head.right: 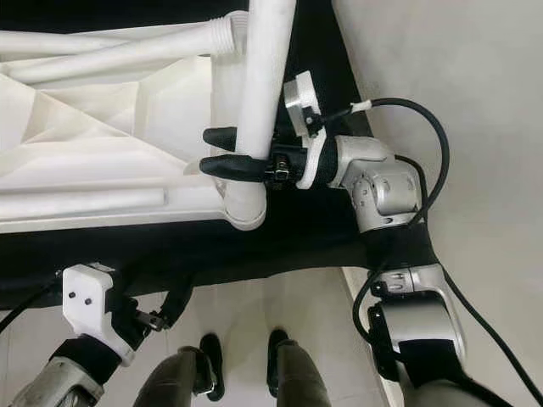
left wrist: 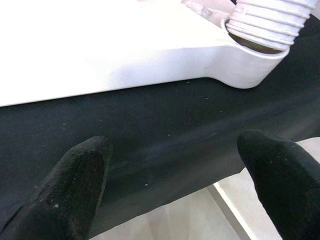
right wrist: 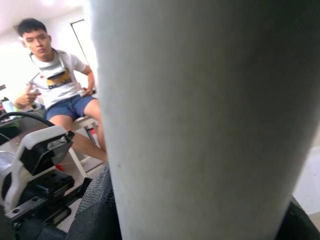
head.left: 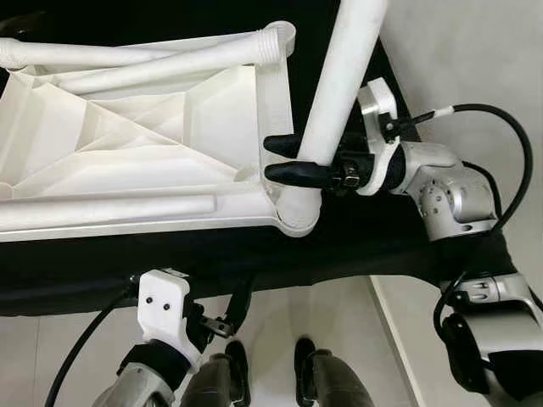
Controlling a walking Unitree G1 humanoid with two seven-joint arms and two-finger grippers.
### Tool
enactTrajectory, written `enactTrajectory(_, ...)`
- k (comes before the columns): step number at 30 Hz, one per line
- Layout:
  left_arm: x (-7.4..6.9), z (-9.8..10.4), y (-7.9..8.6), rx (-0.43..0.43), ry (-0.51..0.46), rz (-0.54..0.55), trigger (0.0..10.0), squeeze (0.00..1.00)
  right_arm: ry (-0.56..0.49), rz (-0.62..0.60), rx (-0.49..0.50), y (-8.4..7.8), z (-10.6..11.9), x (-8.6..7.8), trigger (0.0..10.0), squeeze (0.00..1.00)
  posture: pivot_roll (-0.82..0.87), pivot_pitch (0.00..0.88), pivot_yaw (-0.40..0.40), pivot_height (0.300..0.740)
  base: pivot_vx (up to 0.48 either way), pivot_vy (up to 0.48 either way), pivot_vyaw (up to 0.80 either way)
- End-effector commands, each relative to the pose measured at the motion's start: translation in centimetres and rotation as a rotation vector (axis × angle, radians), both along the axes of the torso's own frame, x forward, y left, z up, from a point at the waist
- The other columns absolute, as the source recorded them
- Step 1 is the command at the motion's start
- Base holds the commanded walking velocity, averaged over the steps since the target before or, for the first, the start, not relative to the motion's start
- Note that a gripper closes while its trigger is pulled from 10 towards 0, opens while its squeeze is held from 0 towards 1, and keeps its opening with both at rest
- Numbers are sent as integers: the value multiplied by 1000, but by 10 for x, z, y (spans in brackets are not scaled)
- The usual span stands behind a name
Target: Building children table
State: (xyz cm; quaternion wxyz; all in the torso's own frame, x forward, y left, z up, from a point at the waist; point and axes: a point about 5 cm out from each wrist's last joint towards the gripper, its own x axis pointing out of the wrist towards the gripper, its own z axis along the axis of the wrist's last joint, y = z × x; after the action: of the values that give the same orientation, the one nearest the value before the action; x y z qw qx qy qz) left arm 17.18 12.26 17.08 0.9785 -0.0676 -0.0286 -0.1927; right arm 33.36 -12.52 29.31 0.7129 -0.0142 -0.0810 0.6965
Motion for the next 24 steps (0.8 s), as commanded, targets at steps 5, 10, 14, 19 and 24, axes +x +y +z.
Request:
enactTrajectory(5, -2, -5, 2, -6, 33, 4, 10000, 0, 23, 33, 23, 2, -7, -1, 10000, 0, -24, 388, 41, 740, 0, 0, 0)
enactTrajectory(10, -2, -5, 2, -6, 32, 4, 10000, 0, 1, -1, 8, 3, -11, 1, 10000, 0, -24, 388, 41, 740, 0, 0, 0)
enactTrajectory(14, -2, -5, 2, -6, 31, 5, 10000, 0, -65, -46, -43, 5, -19, 0, 10000, 0, -27, 388, 42, 740, 0, 0, 0)
enactTrajectory(19, -1, -5, 2, -5, 29, 6, 10000, 0, -54, -38, -19, 5, -23, -5, 10000, 0, -27, 388, 42, 740, 0, 0, 0)
enactTrajectory(24, 0, -5, 2, -4, 27, 7, 10000, 0, -168, -58, -133, 5, -28, -8, 10000, 0, -32, 386, 42, 740, 0, 0, 0)
